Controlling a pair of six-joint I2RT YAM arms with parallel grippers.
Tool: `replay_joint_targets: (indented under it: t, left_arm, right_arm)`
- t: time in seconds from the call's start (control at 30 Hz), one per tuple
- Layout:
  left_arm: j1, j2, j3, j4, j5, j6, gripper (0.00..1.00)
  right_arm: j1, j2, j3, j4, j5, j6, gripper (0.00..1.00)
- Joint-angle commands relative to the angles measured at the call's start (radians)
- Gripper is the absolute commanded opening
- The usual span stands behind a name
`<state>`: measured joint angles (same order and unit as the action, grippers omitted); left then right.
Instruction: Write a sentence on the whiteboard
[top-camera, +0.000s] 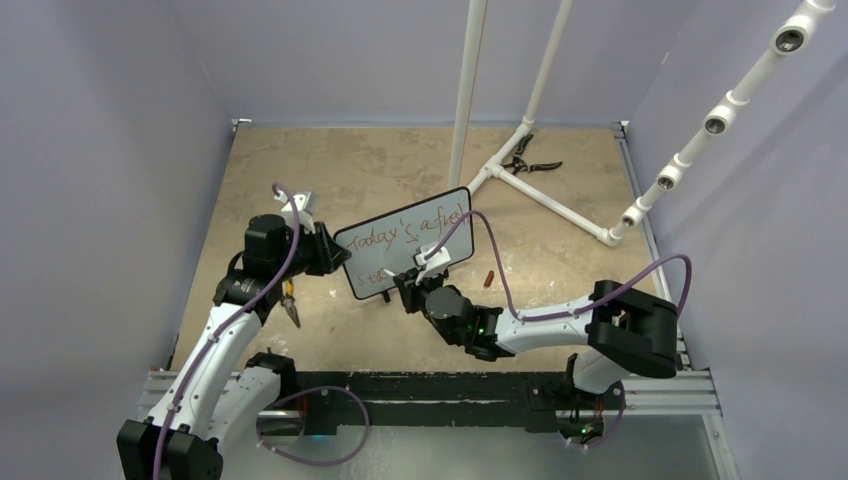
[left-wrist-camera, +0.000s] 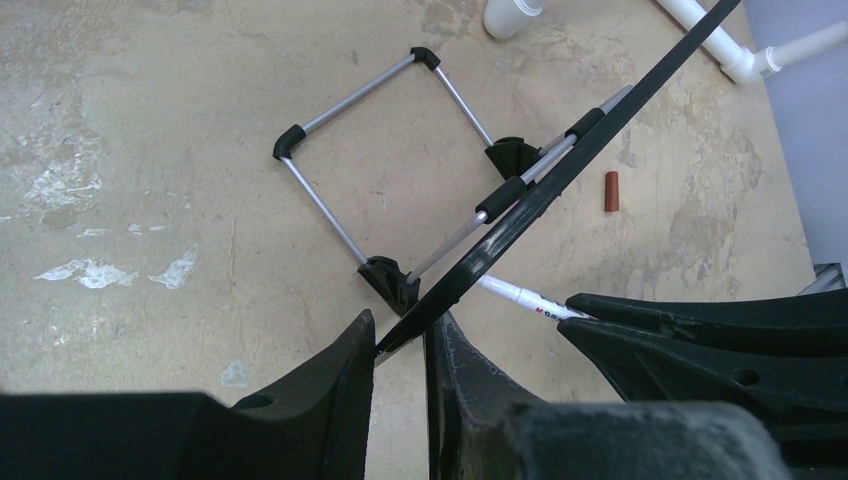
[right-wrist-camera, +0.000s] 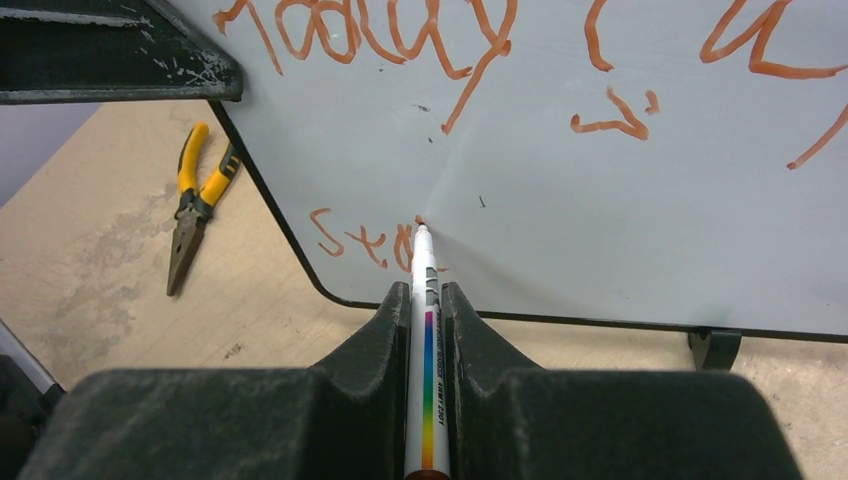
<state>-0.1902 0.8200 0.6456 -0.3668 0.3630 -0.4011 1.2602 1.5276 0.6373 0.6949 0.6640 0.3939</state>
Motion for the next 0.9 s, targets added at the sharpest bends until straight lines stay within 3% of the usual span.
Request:
replay_joint_targets:
  t: [0.0, 0.87]
  left_arm:
    - [0.003, -0.013, 0.0, 0.023, 0.003, -0.013, 0.2]
    - [0.003, -0.014, 0.0, 0.023, 0.002, -0.013, 0.2]
  right_arm:
    - [-0.016, -0.021, 0.008, -0.041, 0.087, 0.027, 0.0]
    - [-0.015, 0.011, -0.012, -0.098, 0.04, 0.105, 0.0]
